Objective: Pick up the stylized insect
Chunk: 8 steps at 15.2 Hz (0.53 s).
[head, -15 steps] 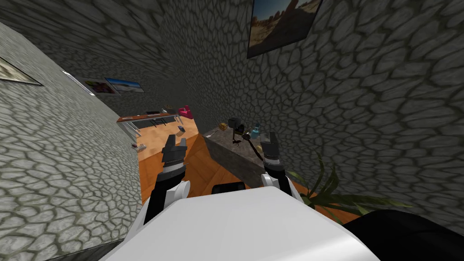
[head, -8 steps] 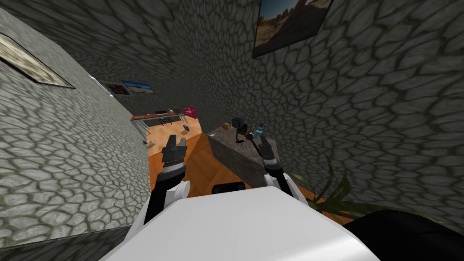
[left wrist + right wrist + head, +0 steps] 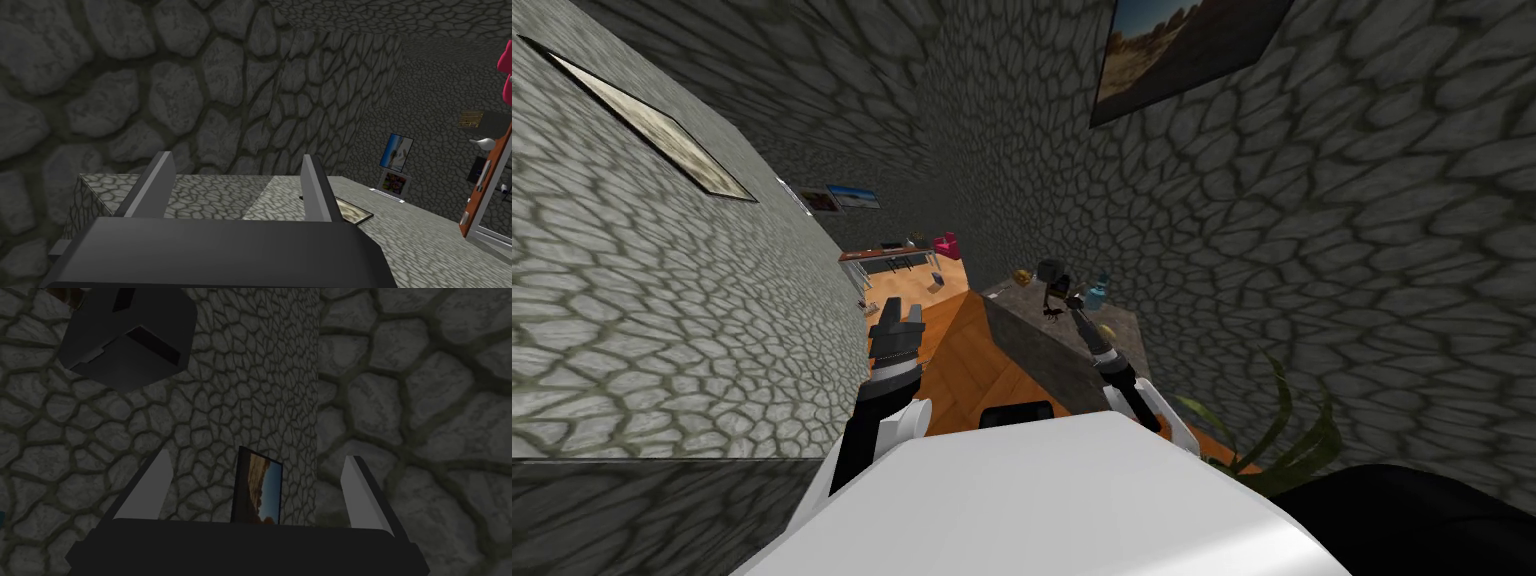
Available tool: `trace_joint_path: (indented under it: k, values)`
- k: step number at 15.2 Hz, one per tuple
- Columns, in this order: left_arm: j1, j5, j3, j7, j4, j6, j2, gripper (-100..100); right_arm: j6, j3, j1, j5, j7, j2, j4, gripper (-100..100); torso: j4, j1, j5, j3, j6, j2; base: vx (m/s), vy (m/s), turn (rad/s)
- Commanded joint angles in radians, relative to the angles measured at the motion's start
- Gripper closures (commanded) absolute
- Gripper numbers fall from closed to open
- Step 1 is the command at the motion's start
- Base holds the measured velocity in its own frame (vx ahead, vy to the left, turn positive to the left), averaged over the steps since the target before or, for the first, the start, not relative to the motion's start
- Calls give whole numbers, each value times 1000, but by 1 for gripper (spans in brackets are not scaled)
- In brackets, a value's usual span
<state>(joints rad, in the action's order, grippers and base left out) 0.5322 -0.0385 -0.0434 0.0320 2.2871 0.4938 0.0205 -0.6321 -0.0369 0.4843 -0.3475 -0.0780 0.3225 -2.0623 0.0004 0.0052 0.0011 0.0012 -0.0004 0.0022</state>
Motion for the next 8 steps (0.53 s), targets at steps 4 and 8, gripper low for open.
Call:
trace_joint_path:
  k: [4,8]
  values:
    - [0,0,0,0,0,0,0,0,13,-35,-27,-109,-26,91,101,-100,0,-1,0,0,0,0,-26,67,132]
    - [0,0,0,0,0,0,0,0,16,-51,-39,-179,-38,129,159,-100,0,0,0,0,0,0,-21,71,161]
